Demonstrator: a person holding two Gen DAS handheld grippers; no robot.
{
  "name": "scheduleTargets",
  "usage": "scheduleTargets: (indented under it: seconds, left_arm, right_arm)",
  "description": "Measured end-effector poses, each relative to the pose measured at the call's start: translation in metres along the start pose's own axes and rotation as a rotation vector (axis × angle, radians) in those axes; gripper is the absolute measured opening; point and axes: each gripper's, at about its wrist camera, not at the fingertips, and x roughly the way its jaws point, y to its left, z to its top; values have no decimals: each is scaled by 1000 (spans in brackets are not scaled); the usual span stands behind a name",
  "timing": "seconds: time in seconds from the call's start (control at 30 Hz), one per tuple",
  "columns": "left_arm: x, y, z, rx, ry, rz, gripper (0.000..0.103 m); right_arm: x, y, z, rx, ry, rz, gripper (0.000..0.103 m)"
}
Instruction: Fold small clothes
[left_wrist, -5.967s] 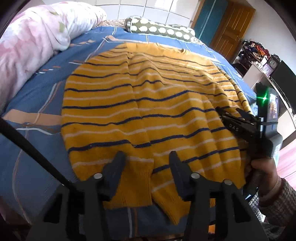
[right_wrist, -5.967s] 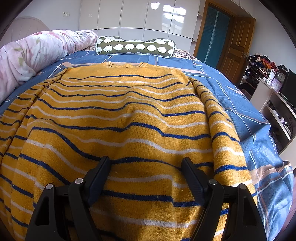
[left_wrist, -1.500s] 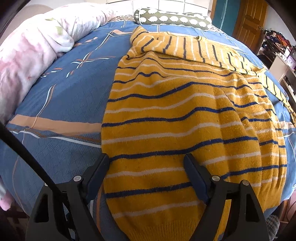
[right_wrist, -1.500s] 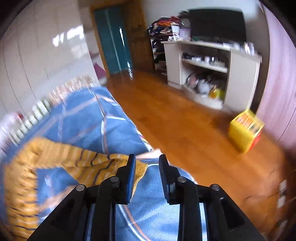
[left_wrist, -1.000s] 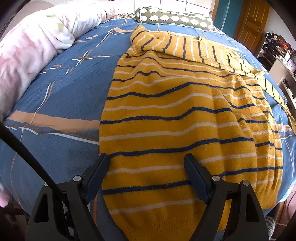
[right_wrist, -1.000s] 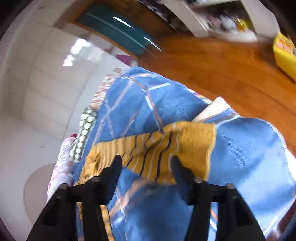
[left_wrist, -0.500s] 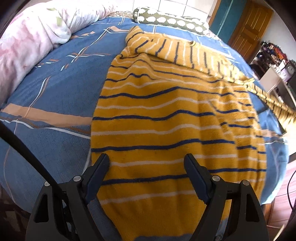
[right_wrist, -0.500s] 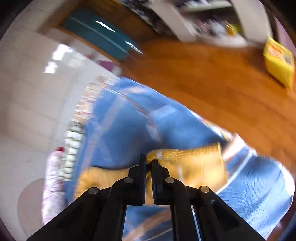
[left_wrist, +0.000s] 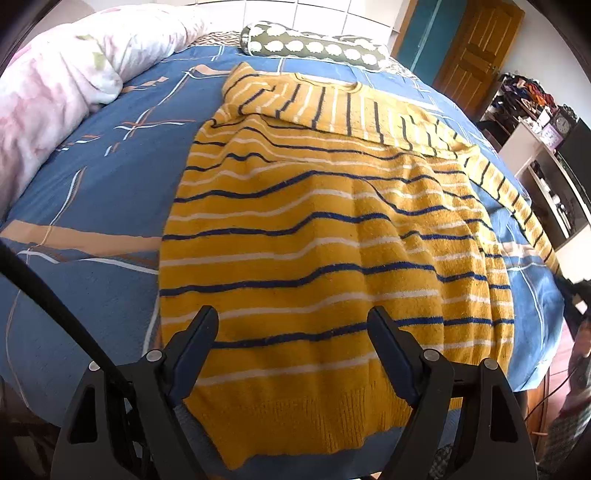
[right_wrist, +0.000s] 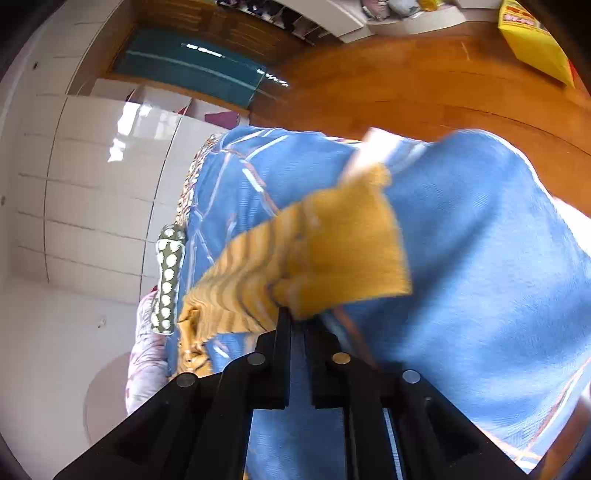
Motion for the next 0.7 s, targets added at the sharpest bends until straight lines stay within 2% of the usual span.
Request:
scheduleTargets:
  seconds: [0.07,0.13,0.2,0.23,0.37,0.4,0.47,0.5,0.53,0.6,0.7]
  left_arm:
    - [1,2,2,-9,4,-3,82]
    - [2,2,2,-13,5,-6,82]
    - [2,0,1,-11,5,-12,82]
    - [1,-1,1,-5,5,-16,82]
    - [-2,-5,-1,16,-2,-21,82]
    - [-3,-5,-1,18,-5,-22,82]
    - [-7,-4,-1,15,-16,-25,82]
    - [-10,-3,-1,11,-21,-29,82]
    - [-14,0,-1,6,-30,-36,82]
    - [-21,3,-1,-1,-42,-46,82]
    - [-33,7,-1,3,-71,-55,82]
  right_arm:
    - [-1,-4,0,-1,-8,32,17]
    - [-2,-3,3,-3,-22,45,36]
    - [-8,-1,8,-8,-49,26,49]
    - [-8,1,11,-7,-63,16,52]
    - [0,9,19,-20,-96,-49,51]
    - [2,10,20,-35,-102,-80,51]
    - [6,15,22,-87,-114,-156,33]
    - [5,19,23,-114,-116,-199,15]
    - [4,24,24,-143,-117,-226,9]
    - [-4,39,25,-193,-131,-244,7]
    - [-6,86,26,-306,-142,-247,7]
